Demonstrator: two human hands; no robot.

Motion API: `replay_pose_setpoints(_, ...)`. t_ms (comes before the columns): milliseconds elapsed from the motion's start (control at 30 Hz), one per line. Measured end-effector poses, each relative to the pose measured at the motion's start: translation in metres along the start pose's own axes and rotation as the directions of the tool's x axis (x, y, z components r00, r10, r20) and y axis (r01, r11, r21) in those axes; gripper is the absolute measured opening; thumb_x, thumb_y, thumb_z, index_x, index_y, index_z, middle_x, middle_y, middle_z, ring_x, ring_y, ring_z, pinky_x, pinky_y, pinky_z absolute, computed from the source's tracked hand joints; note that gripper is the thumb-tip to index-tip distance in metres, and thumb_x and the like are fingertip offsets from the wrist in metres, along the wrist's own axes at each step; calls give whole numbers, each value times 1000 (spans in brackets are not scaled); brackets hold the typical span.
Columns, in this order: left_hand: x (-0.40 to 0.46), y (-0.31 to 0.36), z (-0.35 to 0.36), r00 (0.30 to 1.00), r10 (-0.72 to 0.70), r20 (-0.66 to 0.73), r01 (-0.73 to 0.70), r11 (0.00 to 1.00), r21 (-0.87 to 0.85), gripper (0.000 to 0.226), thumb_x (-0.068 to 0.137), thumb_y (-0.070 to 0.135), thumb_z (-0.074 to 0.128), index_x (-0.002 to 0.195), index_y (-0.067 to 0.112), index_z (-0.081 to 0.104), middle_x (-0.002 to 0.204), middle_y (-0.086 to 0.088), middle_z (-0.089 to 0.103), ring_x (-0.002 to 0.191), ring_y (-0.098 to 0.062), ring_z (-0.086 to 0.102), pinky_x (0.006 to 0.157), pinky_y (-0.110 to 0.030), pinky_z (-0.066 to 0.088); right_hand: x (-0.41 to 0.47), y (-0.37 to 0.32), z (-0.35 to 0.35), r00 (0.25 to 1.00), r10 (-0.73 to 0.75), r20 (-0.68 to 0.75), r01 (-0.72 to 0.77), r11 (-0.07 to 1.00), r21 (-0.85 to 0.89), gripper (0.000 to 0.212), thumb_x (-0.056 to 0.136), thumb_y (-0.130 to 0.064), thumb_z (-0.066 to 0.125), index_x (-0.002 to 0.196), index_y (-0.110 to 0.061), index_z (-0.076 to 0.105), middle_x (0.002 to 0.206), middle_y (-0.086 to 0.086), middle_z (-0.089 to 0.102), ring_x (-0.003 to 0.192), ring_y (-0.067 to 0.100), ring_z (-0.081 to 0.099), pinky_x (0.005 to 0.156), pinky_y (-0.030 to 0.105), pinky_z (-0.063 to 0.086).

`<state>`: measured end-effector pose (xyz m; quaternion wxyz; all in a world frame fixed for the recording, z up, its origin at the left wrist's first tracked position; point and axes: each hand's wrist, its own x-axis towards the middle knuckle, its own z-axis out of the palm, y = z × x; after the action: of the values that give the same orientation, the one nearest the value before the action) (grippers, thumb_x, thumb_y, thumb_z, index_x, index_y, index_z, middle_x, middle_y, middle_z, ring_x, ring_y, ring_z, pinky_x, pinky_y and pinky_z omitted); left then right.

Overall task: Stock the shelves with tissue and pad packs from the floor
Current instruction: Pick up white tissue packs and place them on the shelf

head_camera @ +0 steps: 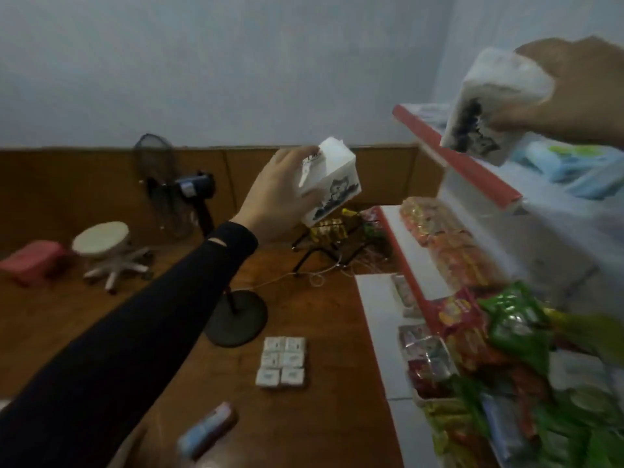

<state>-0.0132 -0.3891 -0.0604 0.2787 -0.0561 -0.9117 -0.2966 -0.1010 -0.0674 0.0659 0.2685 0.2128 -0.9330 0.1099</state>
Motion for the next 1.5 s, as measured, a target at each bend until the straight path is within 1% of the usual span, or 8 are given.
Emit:
replay_pose_setpoints(267, -127, -146, -63, 962, -262, 79, 255, 963, 88, 60, 83, 19, 70, 137, 21, 44, 133, 3, 44, 118, -9, 42, 93, -22, 36, -27, -168, 146, 949, -120, 291, 9, 934, 356, 90, 66, -29, 82, 141, -13, 34, 134, 11, 49, 118, 27, 50, 94, 35, 42)
replay_pose_setpoints(400, -173, -228, -70, 926, -331, 181, 312, 942, 125, 61, 84, 21, 69, 139, 24, 42, 135, 3, 44, 121, -13, 42, 97, -27, 39, -54, -226, 244, 880, -147, 451, -65, 904, 423, 57, 64, -27, 80, 112, -4, 57, 108, 5, 62, 91, 16, 61, 75, 37, 55)
replay_pose_setpoints(567, -203, -321, -56, 872, -369, 323, 326, 928, 179, 58, 85, 22, 68, 138, 24, 46, 136, 1, 47, 124, -17, 41, 102, -34, 37, -92, -260, 354, 748, -125, 652, -164, 917, 364, 55, 61, -41, 75, 108, -18, 60, 102, -2, 63, 88, 11, 61, 70, 35, 58)
replay_pose_setpoints(733, -197, -374, -15, 828, -379, 413, 291, 920, 262, 57, 85, 26, 67, 139, 25, 46, 135, 1, 51, 125, -23, 39, 104, -37, 32, -114, -263, 417, 639, -17, 769, -274, 929, 248, 60, 72, -34, 74, 122, -17, 46, 120, 5, 44, 100, 20, 53, 88, 33, 50)
replay_pose_setpoints(1067, -143, -464, 139, 735, -499, 459, 381, 864, 330, 60, 88, 28, 61, 144, 24, 38, 140, 1, 47, 126, -23, 36, 102, -35, 33, -91, -215, 591, 512, 98, 854, -337, 937, 94, 80, 72, -38, 73, 136, -12, 32, 125, 12, 47, 105, 29, 57, 85, 35, 52)
replay_pose_setpoints(1233, -148, -544, 256, 701, -550, 453, 430, 834, 346, 57, 88, 24, 64, 141, 19, 43, 140, -2, 49, 124, -27, 42, 102, -34, 32, -95, -181, 729, 504, 97, 858, -334, 938, 89, 61, 68, -41, 70, 120, -19, 46, 113, 6, 52, 96, 25, 58, 79, 38, 52)
replay_pose_setpoints(1367, -175, -622, 363, 681, -534, 501, 426, 845, 323, 56, 85, 21, 66, 138, 16, 48, 137, -4, 52, 123, -28, 44, 101, -34, 35, -131, -157, 856, 539, 50, 841, -231, 969, 91, 62, 75, -43, 66, 127, -17, 45, 119, 7, 50, 105, 28, 53, 88, 41, 45)
replay_pose_setpoints(1500, -228, -711, 477, 642, -506, 576, 376, 863, 338, 55, 87, 21, 62, 139, 18, 46, 134, -4, 53, 122, -28, 44, 100, -37, 39, -190, -145, 993, 498, -21, 867, -188, 973, 131, 69, 82, -39, 66, 140, -18, 35, 129, 6, 45, 116, 27, 47, 98, 43, 40)
